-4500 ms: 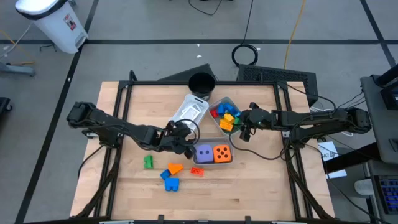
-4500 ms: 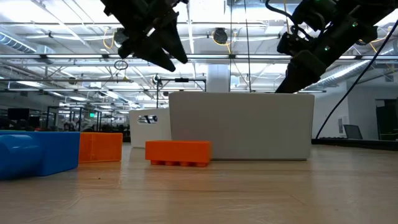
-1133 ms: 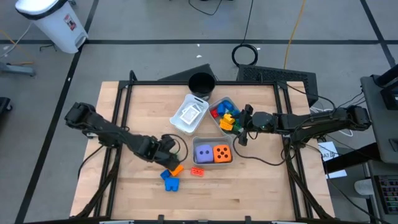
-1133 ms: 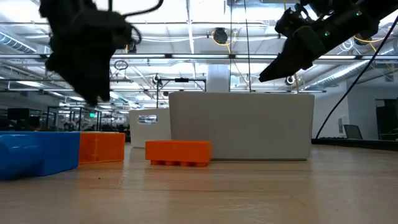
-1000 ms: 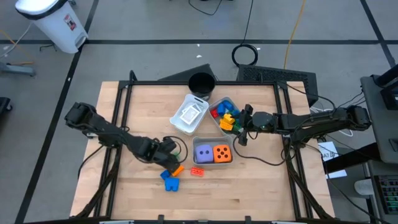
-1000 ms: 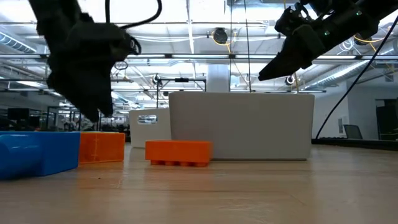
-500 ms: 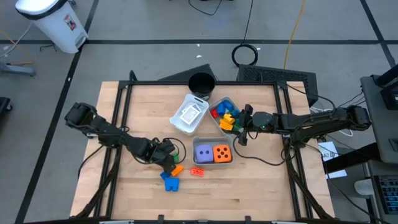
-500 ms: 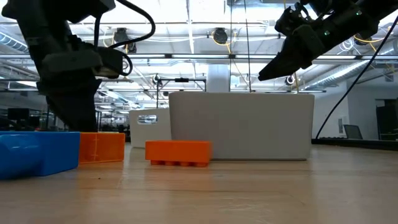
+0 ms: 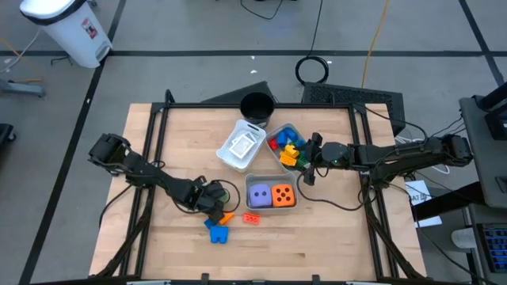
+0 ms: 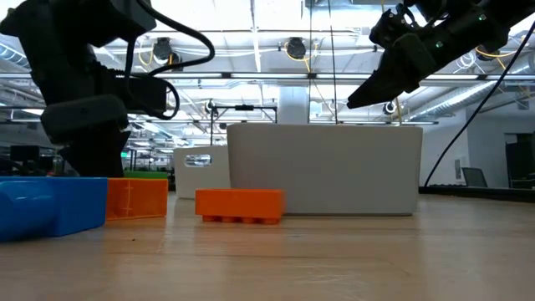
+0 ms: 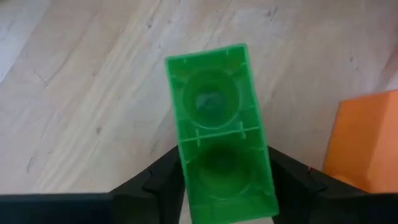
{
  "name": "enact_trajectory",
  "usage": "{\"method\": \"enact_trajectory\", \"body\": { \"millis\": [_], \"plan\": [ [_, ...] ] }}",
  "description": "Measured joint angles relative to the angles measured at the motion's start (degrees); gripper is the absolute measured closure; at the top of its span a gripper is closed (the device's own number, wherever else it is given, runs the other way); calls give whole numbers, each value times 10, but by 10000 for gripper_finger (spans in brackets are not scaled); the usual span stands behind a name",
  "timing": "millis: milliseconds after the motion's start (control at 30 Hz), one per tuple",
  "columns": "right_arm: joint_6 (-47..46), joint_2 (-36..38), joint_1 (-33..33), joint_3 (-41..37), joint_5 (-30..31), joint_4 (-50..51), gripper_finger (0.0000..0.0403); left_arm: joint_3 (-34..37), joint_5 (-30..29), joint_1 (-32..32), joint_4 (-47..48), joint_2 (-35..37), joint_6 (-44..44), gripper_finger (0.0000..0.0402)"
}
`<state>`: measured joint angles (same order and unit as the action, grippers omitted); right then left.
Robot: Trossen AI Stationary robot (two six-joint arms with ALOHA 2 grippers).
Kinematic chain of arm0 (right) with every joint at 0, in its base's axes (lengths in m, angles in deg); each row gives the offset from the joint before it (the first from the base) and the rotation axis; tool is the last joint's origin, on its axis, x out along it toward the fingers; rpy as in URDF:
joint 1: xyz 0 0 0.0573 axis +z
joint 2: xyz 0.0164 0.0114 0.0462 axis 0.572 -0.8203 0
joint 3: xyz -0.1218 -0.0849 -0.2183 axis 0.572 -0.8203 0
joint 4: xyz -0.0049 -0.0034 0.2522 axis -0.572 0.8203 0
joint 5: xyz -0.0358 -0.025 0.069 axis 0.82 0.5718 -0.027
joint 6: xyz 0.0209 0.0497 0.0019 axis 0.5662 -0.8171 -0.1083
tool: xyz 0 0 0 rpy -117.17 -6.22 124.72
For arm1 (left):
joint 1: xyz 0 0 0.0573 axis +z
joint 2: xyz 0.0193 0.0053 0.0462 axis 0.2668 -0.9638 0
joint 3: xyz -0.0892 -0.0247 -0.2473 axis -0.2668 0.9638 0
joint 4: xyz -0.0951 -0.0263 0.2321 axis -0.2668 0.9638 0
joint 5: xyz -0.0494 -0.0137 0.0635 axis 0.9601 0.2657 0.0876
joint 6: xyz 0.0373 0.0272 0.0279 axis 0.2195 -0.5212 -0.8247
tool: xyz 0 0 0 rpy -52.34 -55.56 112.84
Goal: Pick & Place Toys
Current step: Put the green game piece into the top gray bin
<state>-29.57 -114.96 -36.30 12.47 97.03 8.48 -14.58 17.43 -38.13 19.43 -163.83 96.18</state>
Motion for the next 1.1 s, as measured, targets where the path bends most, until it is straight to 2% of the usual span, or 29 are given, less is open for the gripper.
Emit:
{"method": "enact_trajectory", "body": {
  "millis": [167, 433, 600, 867, 1000, 1100],
  "plan": [
    [0, 0, 0, 0, 0, 0, 110, 0, -10, 0, -4, 0, -7, 262],
    [0, 0, 0, 0, 1, 0, 110, -2, -14, 0, -1, 4, -6, 265],
    [-1, -3, 0, 0, -2, -33, 110, -33, -58, 0, 6, 23, -34, 265],
    [-8, -60, 9, 0, -109, -158, 110, -127, -134, -1, -39, 35, -187, 265],
    [20, -122, 32, 0, -150, -266, 110, -136, -153, 6, -165, 35, -310, 265],
    [58, -169, 52, 0, -151, -352, 110, -136, -154, 13, -252, 35, -388, 265]
  ]
}}
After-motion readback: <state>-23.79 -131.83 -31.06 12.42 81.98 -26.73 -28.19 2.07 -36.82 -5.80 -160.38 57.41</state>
